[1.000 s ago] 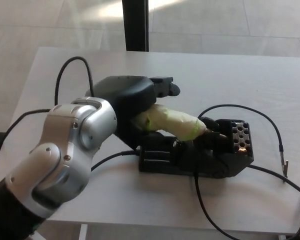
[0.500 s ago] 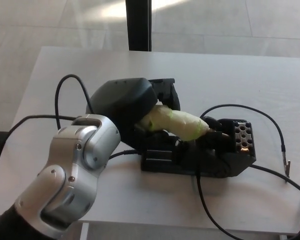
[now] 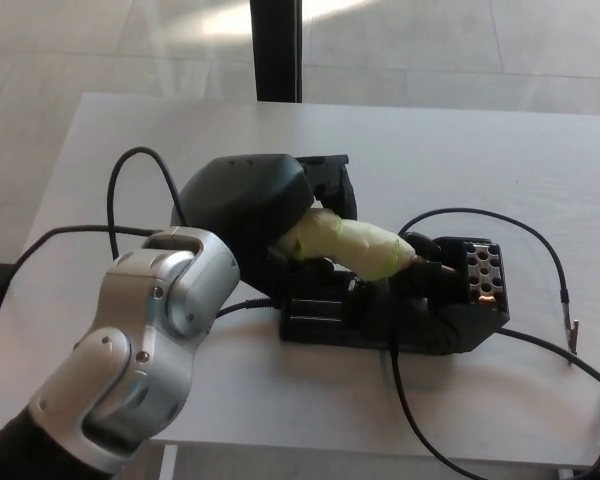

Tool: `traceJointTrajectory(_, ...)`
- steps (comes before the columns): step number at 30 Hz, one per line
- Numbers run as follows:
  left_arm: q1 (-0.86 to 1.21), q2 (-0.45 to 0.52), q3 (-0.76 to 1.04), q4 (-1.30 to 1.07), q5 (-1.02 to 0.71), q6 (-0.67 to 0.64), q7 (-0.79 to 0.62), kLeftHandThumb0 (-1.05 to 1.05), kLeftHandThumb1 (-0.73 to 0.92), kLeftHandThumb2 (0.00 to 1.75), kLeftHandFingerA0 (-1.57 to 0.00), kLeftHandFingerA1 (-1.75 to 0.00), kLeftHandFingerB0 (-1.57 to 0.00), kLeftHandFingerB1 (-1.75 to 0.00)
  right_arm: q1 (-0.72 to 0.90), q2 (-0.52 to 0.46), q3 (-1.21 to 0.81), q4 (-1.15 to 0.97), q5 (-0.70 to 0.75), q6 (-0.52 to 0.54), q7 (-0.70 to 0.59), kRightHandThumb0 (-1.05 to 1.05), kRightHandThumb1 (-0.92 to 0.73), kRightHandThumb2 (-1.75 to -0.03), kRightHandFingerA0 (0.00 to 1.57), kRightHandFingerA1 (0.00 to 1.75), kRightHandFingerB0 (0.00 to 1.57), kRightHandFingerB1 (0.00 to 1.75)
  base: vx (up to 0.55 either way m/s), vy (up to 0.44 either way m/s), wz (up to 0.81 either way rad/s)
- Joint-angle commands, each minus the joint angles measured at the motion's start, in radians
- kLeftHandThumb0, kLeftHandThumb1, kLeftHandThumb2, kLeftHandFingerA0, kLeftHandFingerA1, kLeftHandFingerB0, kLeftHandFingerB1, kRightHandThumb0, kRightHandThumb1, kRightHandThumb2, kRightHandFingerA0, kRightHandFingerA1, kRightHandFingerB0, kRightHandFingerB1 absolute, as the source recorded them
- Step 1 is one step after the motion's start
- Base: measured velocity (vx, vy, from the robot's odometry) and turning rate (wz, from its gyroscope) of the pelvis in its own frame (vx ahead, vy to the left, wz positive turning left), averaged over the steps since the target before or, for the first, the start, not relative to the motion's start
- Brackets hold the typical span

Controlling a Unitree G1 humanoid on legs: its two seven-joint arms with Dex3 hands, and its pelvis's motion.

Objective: Use the left hand of the robot to grab the soldering gun kept on the middle of the table and pull it out of its base and keep it on the left side of the base

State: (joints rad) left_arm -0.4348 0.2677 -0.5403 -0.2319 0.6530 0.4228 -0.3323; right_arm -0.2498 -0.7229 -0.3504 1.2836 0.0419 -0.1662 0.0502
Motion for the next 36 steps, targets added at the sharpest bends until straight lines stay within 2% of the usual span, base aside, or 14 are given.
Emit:
traceJointTrajectory(1,-0.033,0.021,0.054,-0.009,-0.046,-0.005,-0.082,-0.19,0.59,1.11,-1.13,-1.42,-0.89,-1.26,-0.013,-0.035,0.01,-0.01,-0.014,-0.01,-0.057,-1.05,-0.63,-1.37,1.57,1.23,1.46,0.97,0.0,0.0,0.0)
traceJointTrajectory(2,-0.051,0.035,0.079,-0.007,-0.047,-0.002,-0.091,-0.14,0.67,0.98,-0.79,-1.75,-0.65,-1.53,-0.015,-0.036,0.007,-0.011,-0.011,-0.009,-0.065,-1.05,-0.65,-1.37,1.57,1.29,1.44,0.99,0.0,0.0,0.0)
traceJointTrajectory(5,-0.07,0.056,0.121,-0.007,-0.055,-0.016,-0.106,-0.08,0.7,0.87,-0.94,-1.75,-0.66,-1.35,-0.015,-0.041,0.006,-0.007,-0.008,-0.008,-0.062,-1.05,-0.67,-1.36,1.57,1.29,1.44,1.0,0.0,0.0,0.0)
traceJointTrajectory(11,-0.113,0.09,0.212,-0.019,-0.093,-0.003,-0.151,-0.1,0.58,1.13,-0.83,-1.75,-0.64,-1.63,-0.011,-0.044,0.012,-0.007,-0.01,-0.02,-0.072,-1.05,-0.86,-1.05,1.57,1.24,1.51,0.86,0.0,0.0,0.0)
traceJointTrajectory(17,-0.103,0.178,0.334,-0.089,-0.149,0.008,-0.21,-0.1,0.5,1.23,-0.9,-1.75,-0.77,-1.56,-0.009,-0.046,0.019,-0.006,-0.015,-0.031,-0.091,-1.05,-0.75,-1.38,1.57,1.32,1.47,1.0,0.0,0.0,0.0)
traceJointTrajectory(18,-0.075,0.197,0.352,-0.108,-0.151,-0.001,-0.21,-0.13,0.52,1.16,-1.23,-1.45,-0.96,-1.26,-0.015,-0.047,0.017,-0.006,-0.013,-0.026,-0.095,-1.05,-0.76,-1.32,1.57,1.29,1.48,0.99,0.0,0.0,0.0)
traceJointTrajectory(23,-0.029,0.23,0.371,-0.146,-0.154,0.019,-0.227,-0.15,0.51,1.15,-1.2,-1.44,-0.9,-1.23,-0.016,-0.043,0.013,-0.005,-0.006,-0.018,-0.09,-1.05,-0.92,-1.03,1.57,1.25,1.55,0.86,0.0,0.0,0.0)
traceJointTrajectory(24,-0.013,0.231,0.38,-0.147,-0.163,0.01,-0.223,-0.12,0.51,1.16,-1.21,-1.45,-0.91,-1.24,-0.017,-0.044,0.018,-0.003,-0.011,-0.014,-0.092,-1.04,-0.79,-1.38,1.57,1.33,1.49,1.02,0.0,0.0,0.0)
traceJointTrajectory(25,0.015,0.228,0.389,-0.154,-0.167,0.027,-0.225,-0.14,0.53,1.16,-1.22,-1.48,-0.89,-1.25,-0.014,-0.046,0.029,-0.002,-0.023,-0.021,-0.096,-1.05,-0.92,-1.03,1.57,1.23,1.55,0.82,0.0,0.0,0.0)
traceJointTrajectory(27,0.047,0.228,0.382,-0.138,-0.162,0.018,-0.218,-0.12,0.51,1.14,-1.24,-1.42,-0.91,-1.19,-0.014,-0.045,0.023,-0.002,-0.014,-0.023,-0.092,-1.05,-0.92,-1.03,1.57,1.25,1.5,0.88,0.0,0.0,0.0)
traceJointTrajectory(28,0.057,0.227,0.373,-0.135,-0.153,0.039,-0.225,-0.1,0.58,1.08,-0.93,-1.68,-0.74,-1.44,-0.014,-0.045,0.024,-0.003,-0.015,-0.023,-0.093,-1.05,-0.92,-1.03,1.57,1.25,1.5,0.88,0.0,0.0,0.0)
traceJointTrajectory(30,0.079,0.238,0.338,-0.103,-0.119,0.077,-0.24,-0.17,0.57,1.08,-1.17,-1.32,-0.85,-1.1,-0.024,-0.035,0.018,-0.005,-0.005,-0.021,-0.085,-1.05,-0.92,-1.0,1.57,1.18,1.51,0.91,0.0,0.0,0.0)
traceJointTrajectory(31,0.106,0.217,0.316,-0.032,-0.115,0.058,-0.201,-0.17,0.68,0.9,-0.94,-1.54,-0.76,-1.21,-0.024,-0.036,0.018,-0.006,-0.005,-0.017,-0.082,-1.05,-0.92,-0.98,1.57,1.24,1.52,0.87,0.0,0.0,0.0)
traceJointTrajectory(36,0.151,0.117,0.289,0.264,-0.112,-0.021,-0.007,-0.19,0.67,0.92,-0.84,-1.53,-0.77,-1.12,-0.017,-0.029,0.018,-0.008,-0.003,-0.016,-0.08,-1.05,-0.92,-0.95,1.57,1.23,1.51,0.87,0.0,0.0,0.0)
